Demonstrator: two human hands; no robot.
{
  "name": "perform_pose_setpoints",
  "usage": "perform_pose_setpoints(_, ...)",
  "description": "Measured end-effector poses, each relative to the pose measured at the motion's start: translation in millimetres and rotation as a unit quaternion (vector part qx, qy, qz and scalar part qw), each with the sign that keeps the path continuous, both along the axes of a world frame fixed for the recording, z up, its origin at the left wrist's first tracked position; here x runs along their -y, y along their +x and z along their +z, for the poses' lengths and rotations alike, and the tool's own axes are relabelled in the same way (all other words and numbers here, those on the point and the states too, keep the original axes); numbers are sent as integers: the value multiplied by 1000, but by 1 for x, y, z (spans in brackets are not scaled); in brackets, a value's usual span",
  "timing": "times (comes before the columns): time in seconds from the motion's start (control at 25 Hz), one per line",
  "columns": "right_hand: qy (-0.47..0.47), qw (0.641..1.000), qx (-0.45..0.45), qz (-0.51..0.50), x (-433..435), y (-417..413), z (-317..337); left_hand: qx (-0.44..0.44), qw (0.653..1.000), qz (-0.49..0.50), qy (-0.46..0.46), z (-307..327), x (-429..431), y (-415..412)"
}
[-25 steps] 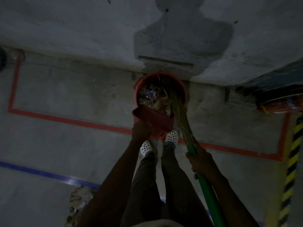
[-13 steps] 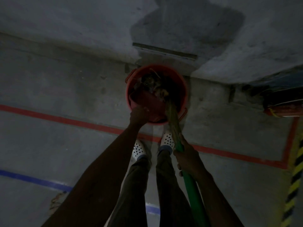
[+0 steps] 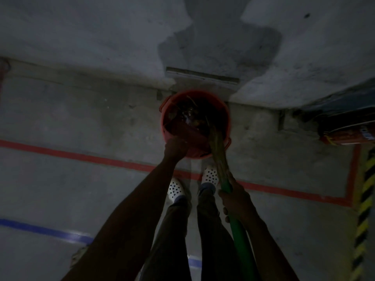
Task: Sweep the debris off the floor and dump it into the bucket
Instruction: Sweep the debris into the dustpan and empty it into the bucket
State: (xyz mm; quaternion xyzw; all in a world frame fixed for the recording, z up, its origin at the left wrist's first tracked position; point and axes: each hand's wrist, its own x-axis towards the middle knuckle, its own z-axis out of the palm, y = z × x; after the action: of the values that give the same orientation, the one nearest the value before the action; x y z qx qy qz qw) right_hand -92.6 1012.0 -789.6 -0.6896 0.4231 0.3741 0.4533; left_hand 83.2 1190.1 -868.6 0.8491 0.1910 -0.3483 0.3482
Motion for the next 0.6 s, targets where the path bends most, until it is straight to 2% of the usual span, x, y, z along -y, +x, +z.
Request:
perform_pose_setpoints(0.12, -4, 1000, -2, -13, -9, -11, 35, 28, 997, -67, 40, 48, -7, -20)
perform_pose_setpoints(0.32, -23, 999, 29, -4, -22, -23, 75, 20, 998, -51, 12, 110, -22, -43)
perform_pose_setpoints(0.6, -25, 994, 74, 74, -30, -28, 122, 44, 997, -44, -34, 190, -45, -92)
